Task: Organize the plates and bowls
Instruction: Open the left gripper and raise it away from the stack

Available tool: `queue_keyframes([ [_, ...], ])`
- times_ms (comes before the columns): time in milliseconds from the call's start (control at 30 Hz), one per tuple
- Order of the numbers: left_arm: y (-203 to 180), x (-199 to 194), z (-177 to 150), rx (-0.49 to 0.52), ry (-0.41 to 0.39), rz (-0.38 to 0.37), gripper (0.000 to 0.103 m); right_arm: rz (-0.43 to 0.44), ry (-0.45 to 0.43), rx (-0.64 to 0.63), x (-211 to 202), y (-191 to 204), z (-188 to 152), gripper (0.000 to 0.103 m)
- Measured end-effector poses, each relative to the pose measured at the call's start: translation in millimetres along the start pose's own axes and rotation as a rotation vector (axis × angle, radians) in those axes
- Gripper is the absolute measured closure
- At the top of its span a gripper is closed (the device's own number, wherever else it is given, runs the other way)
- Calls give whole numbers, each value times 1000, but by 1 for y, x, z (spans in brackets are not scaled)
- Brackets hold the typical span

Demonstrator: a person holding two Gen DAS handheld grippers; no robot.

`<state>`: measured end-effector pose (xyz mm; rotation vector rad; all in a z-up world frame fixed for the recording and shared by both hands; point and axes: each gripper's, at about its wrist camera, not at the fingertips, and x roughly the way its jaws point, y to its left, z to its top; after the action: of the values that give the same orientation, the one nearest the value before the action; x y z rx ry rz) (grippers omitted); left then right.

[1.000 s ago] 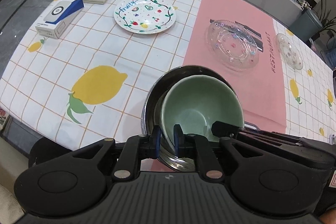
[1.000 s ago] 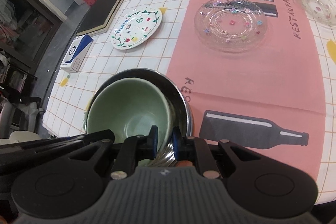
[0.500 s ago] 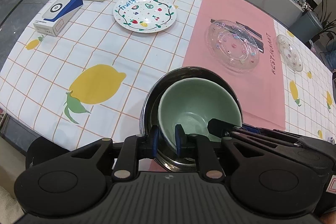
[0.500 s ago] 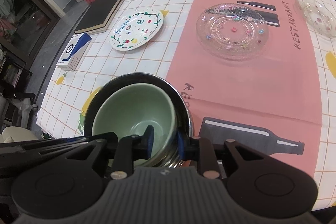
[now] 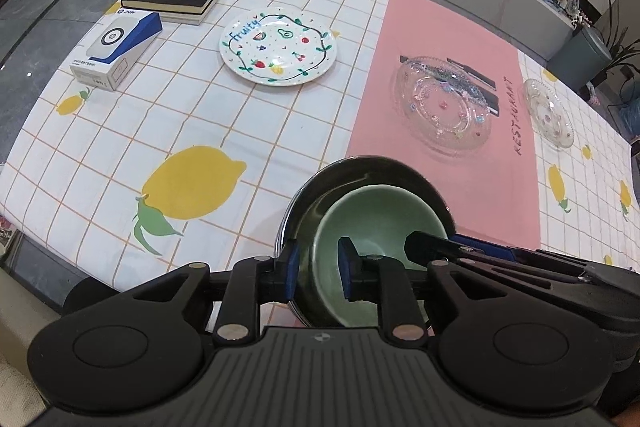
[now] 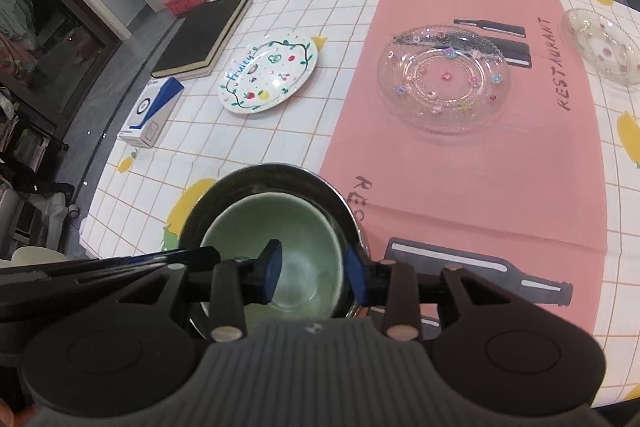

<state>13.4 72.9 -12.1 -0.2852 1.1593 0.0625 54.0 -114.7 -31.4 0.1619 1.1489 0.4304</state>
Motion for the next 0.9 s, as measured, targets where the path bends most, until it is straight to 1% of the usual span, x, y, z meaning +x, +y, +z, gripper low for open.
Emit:
queue_keyframes([
  [133, -2, -7, 1, 14, -18, -24, 79, 16, -25, -2, -11, -1, 1, 64],
  [233, -6, -14, 3, 27, -45, -52, 78, 33, -57, 1, -23, -4, 3, 63],
  [333, -12, -19, 7, 46, -80, -84, 75, 45, -93, 16, -33, -11, 5, 62],
  [467, -23, -21, 14, 77, -107, -120, 74, 53, -135, 52, -40, -25, 9, 61],
  [667, -43, -15, 30, 121, -152, -162, 74, 28, -188, 105, -41, -55, 13, 61],
  [733, -50, -10, 37, 133, -162, -174, 74, 10, -202, 107, -41, -64, 15, 57],
  [767, -53, -8, 41, 139, -161, -177, 74, -6, -206, 110, -40, -68, 16, 53],
  [833, -60, -2, 50, 148, -154, -155, 74, -30, -208, 127, -37, -80, 18, 53],
  [900, -67, 4, 59, 173, -153, -161, 74, -39, -201, 154, -34, -94, 20, 53],
])
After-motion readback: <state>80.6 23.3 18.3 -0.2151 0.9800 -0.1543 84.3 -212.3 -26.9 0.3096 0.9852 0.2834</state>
